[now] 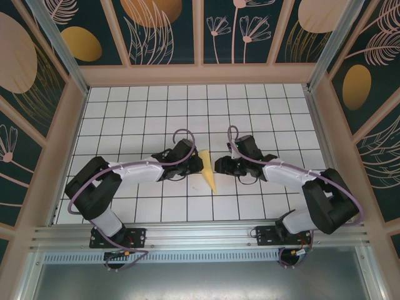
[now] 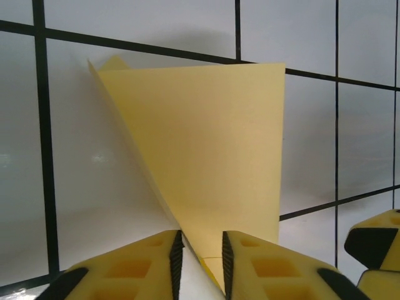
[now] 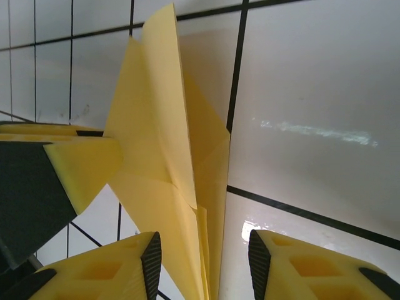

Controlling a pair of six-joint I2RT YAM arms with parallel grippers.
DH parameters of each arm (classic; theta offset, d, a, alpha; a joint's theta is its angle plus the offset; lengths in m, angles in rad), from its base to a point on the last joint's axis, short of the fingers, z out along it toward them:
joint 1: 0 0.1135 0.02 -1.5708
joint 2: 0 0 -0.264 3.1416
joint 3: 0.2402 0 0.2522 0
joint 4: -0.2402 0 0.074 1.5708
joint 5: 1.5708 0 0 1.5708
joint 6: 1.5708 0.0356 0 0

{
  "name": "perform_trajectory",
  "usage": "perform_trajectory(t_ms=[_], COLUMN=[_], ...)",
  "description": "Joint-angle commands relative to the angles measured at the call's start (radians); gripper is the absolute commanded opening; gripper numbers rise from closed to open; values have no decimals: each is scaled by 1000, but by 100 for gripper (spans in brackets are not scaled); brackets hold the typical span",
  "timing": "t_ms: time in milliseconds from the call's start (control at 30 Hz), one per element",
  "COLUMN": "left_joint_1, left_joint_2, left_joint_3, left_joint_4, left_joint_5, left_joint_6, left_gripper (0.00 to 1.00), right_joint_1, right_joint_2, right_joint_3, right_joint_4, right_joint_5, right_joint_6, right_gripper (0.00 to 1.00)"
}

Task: Fold a paper plane with a square sheet of paper (pick it up from the middle)
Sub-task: Move a paper plane to the center of the table.

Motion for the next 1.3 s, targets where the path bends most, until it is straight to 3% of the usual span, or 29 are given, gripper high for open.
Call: perform_trajectory(t_ms=[0, 500, 1267], left_joint_1=[-2, -1, -1], left_joint_2=[-36, -70, -48], left_joint_3=[-36, -103, -93], left_joint_4=[-17, -4, -8], left_joint_5=[-25, -59, -64], left_joint_6=[20, 52, 64], left_gripper=[19, 5, 6], right_joint_1=[27, 102, 142], right_joint_2=[36, 115, 164], right_joint_3=[41, 108, 129], right_joint_4=[33, 9, 26], right_joint_5=[-14, 40, -68], right_joint_6=[-13, -20, -63], right_gripper=[45, 47, 50])
